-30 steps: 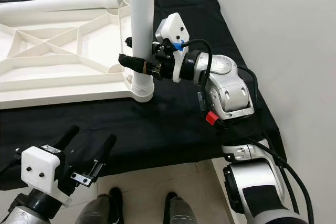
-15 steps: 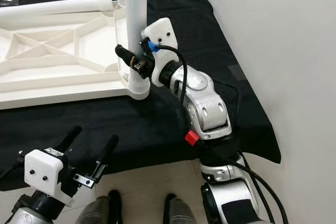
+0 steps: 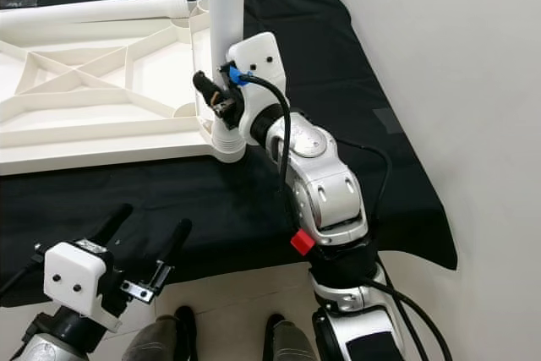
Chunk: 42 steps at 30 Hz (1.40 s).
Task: Building children table
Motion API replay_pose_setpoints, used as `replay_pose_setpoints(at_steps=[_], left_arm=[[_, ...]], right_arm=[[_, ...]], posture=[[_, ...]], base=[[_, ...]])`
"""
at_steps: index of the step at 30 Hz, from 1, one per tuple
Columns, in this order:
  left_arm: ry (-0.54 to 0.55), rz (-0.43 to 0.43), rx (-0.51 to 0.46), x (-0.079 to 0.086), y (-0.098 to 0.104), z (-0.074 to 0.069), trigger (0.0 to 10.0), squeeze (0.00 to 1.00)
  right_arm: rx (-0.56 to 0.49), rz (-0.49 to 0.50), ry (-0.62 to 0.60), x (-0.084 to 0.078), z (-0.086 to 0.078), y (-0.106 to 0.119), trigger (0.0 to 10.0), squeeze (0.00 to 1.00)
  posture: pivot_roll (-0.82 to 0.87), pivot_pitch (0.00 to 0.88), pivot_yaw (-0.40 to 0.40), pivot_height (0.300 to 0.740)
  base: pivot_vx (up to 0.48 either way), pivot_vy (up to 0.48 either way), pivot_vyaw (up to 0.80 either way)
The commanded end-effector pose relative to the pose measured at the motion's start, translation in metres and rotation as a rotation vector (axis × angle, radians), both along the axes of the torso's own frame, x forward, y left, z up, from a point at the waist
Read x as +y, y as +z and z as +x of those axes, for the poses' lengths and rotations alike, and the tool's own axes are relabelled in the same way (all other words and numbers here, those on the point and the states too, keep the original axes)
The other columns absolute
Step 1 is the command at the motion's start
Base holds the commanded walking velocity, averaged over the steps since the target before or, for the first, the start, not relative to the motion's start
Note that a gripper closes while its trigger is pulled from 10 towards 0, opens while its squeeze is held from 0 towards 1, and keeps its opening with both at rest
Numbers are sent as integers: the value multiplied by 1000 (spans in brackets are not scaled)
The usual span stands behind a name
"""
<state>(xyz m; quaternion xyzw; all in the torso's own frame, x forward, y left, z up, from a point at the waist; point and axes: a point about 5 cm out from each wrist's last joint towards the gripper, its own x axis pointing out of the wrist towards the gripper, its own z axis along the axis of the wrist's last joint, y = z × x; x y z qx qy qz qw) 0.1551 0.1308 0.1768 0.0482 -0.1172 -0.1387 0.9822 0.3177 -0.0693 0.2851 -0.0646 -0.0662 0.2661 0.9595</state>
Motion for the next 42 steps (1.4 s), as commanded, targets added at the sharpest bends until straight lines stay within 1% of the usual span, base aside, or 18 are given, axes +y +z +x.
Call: replay_pose_setpoints(at_steps=[1,4,5,7,8,9,14,15,16,17,18,19,21,26,30,31,33,42], left_arm=[[-8,11,19,-1,-5,-1,10000,0],[-9,12,17,-1,-5,-1,10000,0],[-9,13,18,-1,-5,-2,10000,0],[-10,13,18,-1,-5,-2,10000,0],[-10,14,18,-1,-6,-2,10000,0],[-8,15,18,-1,-6,-2,10000,0],[-8,17,17,-1,-6,-2,10000,0],[-9,17,17,-1,-6,-2,10000,0],[-10,18,17,-1,-6,-2,10000,0],[-11,18,18,-1,-6,-2,10000,0],[-11,18,18,-1,-6,-2,10000,0],[-12,18,18,-1,-6,-2,10000,0],[-13,18,18,-2,-6,-2,10000,0],[-17,18,16,-3,-6,-2,10000,0],[-18,14,13,-4,-6,-3,10000,0],[-18,13,12,-4,-6,-3,10000,0],[-17,13,9,-5,-5,-4,10000,0],[-15,15,7,-5,-5,-5,10000,0]], right_arm=[[179,-34,-122,-13,9,-35,4118,0],[179,-27,-127,-12,8,-34,4118,0],[163,-14,-109,-10,8,-31,10000,75],[149,-5,-96,-9,7,-28,10000,75],[127,41,-59,-7,6,-22,10000,1000],[80,95,14,-3,4,-10,10000,1000],[50,115,45,-3,2,-2,10000,1000],[31,120,87,-2,0,1,10000,996],[13,121,163,1,-4,5,10000,643],[3,119,215,2,-6,7,10000,643],[3,119,215,2,-6,7,10000,643],[-19,99,261,2,-8,9,10000,0],[-61,40,325,-2,-8,12,10000,0],[-110,-7,373,-12,0,18,10000,0],[-136,-34,471,-16,1,22,10000,0],[-140,-38,498,-17,1,22,8118,0],[-145,-53,548,-19,2,22,0,0],[-160,-70,581,-22,5,23,0,0]], posture=[[29,337,-60,740],[29,337,-60,740],[29,336,-58,740],[29,336,-58,740],[30,336,-58,740],[31,337,-57,740],[31,336,-55,740],[30,337,-55,740],[30,337,-55,740],[30,334,-53,740],[30,334,-53,740],[31,333,-52,740],[33,331,-52,740],[34,330,-56,740],[38,329,-62,740],[41,328,-63,740],[46,329,-65,740],[46,336,-63,740]], base=[[0,0,0],[0,0,0],[0,0,0],[0,0,0],[0,0,0],[0,0,0],[0,0,0],[0,0,0],[0,0,0],[0,0,0],[0,0,0],[0,0,0],[0,0,0],[0,0,0],[0,0,0],[0,0,0],[0,0,0],[0,0,0]])
